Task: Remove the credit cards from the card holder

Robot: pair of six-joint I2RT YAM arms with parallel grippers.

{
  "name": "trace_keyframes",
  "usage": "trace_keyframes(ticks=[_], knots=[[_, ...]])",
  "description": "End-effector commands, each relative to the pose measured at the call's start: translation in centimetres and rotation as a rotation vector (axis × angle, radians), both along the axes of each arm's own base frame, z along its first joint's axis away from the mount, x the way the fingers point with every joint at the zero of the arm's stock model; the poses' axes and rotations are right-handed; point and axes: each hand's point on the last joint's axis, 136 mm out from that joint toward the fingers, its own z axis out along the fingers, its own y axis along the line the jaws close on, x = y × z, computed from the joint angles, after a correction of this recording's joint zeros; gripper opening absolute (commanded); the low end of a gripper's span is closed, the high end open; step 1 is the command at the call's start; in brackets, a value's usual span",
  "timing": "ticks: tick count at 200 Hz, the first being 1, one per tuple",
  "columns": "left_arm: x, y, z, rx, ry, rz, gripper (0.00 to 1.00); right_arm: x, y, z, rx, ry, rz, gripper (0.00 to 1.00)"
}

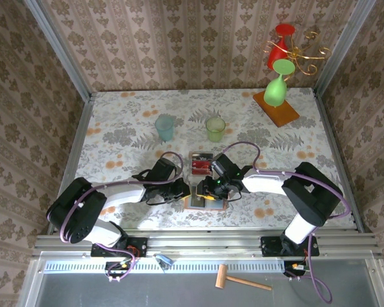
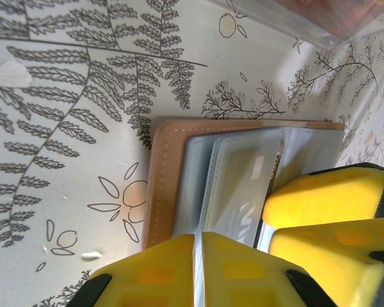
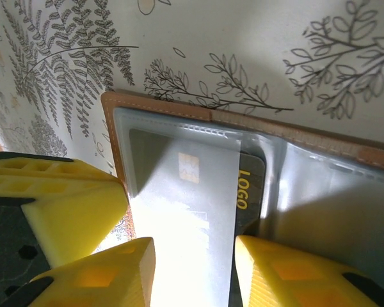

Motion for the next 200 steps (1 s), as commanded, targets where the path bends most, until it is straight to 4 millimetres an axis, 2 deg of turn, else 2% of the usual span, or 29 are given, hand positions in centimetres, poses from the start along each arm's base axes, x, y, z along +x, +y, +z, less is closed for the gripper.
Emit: trace_keyframes(ticks=[1,114,171,200], knots=[[-0.5,0.8,-1.2,0.03,0.028,-0.003,0.12,-0.2,-1.2,-0.1,-0.079,-0.017,0.003,0.4],[-1.1,1.5,-3.1,0.056,0.069,0.003,0.12,-0.1,-1.9,0.2,-0.117,-0.036,0.014,0.4],[-0.9,1.5,-2.6,0.053,0.059,0.005,0.12,0.1,-2.3,0.8,-0.133,-0.051,0.02,0.4],[-0.4,1.0,-1.5,0.036,0.038,0.006,0.12,0.4,-2.2,1.8,-0.108,-0.077,0.016,0.4]])
